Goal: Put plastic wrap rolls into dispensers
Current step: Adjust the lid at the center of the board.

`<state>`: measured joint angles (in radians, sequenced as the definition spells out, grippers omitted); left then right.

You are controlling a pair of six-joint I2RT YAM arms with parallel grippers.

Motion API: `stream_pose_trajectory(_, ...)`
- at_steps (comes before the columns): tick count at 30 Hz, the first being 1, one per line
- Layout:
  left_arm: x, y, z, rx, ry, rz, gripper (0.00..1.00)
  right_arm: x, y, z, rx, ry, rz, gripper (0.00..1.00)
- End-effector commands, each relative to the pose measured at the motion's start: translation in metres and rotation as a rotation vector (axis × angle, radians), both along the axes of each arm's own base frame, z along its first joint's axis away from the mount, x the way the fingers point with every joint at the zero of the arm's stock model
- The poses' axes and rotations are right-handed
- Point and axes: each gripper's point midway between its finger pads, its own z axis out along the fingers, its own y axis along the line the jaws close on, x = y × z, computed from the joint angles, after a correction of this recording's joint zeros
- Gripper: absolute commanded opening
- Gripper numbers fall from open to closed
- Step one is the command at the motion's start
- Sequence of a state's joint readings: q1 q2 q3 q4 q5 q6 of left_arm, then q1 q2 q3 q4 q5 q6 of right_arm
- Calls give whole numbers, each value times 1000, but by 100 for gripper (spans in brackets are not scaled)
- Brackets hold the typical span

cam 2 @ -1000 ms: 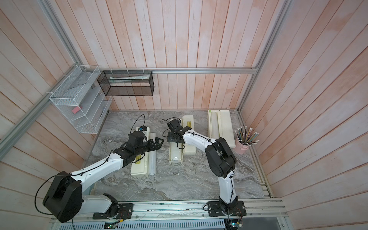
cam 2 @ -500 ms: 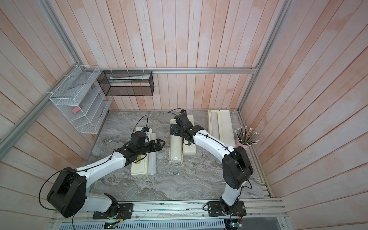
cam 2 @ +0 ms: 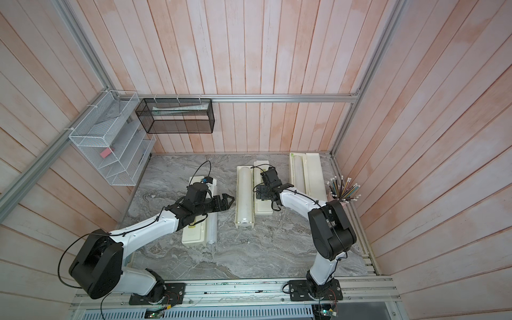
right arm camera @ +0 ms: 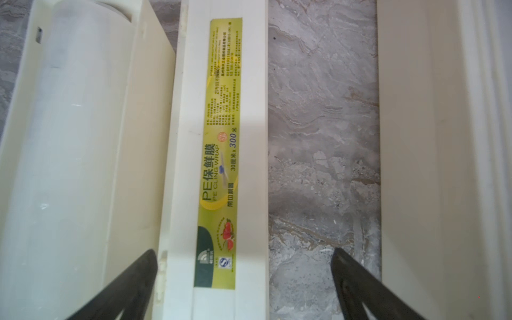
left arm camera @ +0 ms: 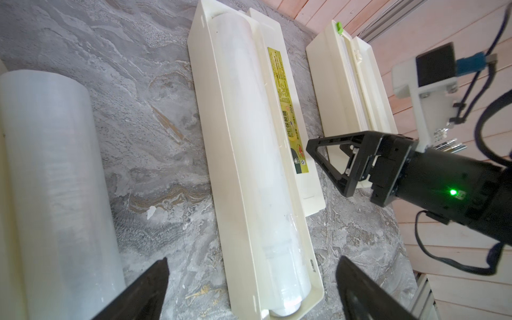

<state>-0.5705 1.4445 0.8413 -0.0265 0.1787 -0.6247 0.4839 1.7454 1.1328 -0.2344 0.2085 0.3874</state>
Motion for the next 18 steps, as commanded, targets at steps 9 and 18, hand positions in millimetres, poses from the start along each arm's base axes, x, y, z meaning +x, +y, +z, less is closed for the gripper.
stream_pose_trajectory(9, 7, -14, 9, -14, -16, -23, 96, 18, 23, -27, 54, 26, 59, 97)
stream_pose_trajectory(18, 6, -16, 9, -13, -15, -28, 96, 21, 9, -44, 52, 78, -12, 87)
